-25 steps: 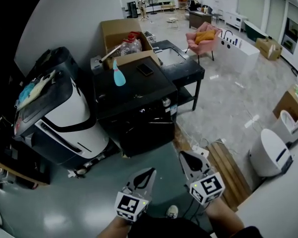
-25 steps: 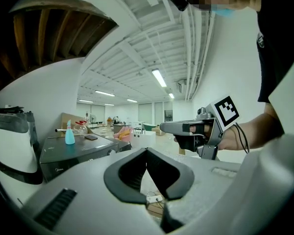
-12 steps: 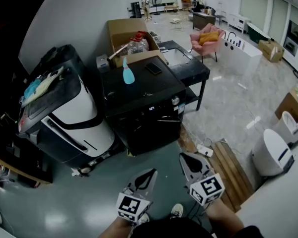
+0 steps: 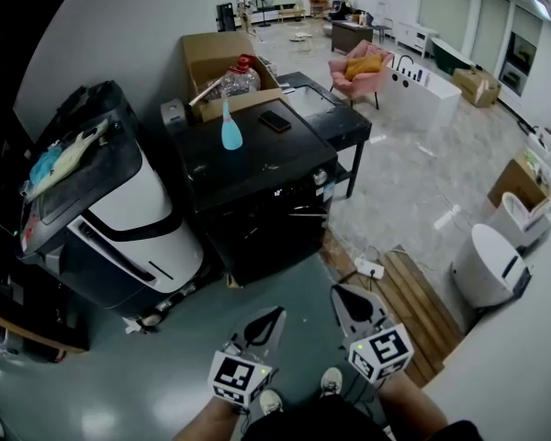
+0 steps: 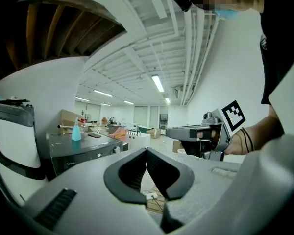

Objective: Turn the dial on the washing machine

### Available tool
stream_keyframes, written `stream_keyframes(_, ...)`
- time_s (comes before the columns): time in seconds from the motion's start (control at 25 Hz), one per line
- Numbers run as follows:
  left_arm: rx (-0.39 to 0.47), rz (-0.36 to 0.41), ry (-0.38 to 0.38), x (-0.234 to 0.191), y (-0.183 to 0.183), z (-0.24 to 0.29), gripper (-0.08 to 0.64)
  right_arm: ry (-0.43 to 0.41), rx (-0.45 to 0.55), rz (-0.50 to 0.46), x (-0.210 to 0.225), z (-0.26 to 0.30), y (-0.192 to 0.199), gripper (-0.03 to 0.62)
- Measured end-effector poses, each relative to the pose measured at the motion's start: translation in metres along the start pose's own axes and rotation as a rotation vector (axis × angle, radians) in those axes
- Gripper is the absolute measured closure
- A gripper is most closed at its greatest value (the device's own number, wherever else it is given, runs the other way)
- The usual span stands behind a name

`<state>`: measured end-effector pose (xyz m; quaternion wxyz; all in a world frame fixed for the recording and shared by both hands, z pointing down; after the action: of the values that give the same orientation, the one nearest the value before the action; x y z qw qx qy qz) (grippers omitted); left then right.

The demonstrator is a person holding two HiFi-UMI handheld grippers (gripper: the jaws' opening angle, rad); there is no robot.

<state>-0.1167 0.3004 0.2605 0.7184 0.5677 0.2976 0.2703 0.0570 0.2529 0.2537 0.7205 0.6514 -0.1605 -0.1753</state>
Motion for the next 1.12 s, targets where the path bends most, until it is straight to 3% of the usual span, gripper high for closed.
stream_keyframes(0.32, -0.024, -0.006, 0.06, 0.002, 0.006, -0.021, 0.555, 0.074, -0.035, 0.021, -0.023, -0.024, 0.012, 0.595)
stream_keyframes(0.44, 0.01, 0.009, 0.076, -0.001, 0.014, -0.024, 0.555, 0.084, -0.037, 0.025, -0.029, -0.026, 0.016, 0.595)
stream_keyframes(0.92, -0.025, -0.004, 0.076, 0.004, 0.007, -0.029, 0.555, 0.092, -0.027, 0.03, -0.033, -0.03, 0.014, 0.595)
stream_keyframes(1.12, 0.042, 0.014, 0.083, 0.002, 0.012, -0.024, 0.555, 0.095, -0.036, 0.031, -0.03, -0.029, 0.015, 0.595)
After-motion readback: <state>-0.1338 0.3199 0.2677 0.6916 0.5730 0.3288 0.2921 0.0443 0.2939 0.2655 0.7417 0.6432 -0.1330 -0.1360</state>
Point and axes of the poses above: the fingertips, and each gripper's own axes: z forward along the fingers, x to its right, y out of its underside, the point moved 6 cm from there along -z, backward along the fingers, and after that the axes turned 12 degrees about y, right-handed, at the moved point
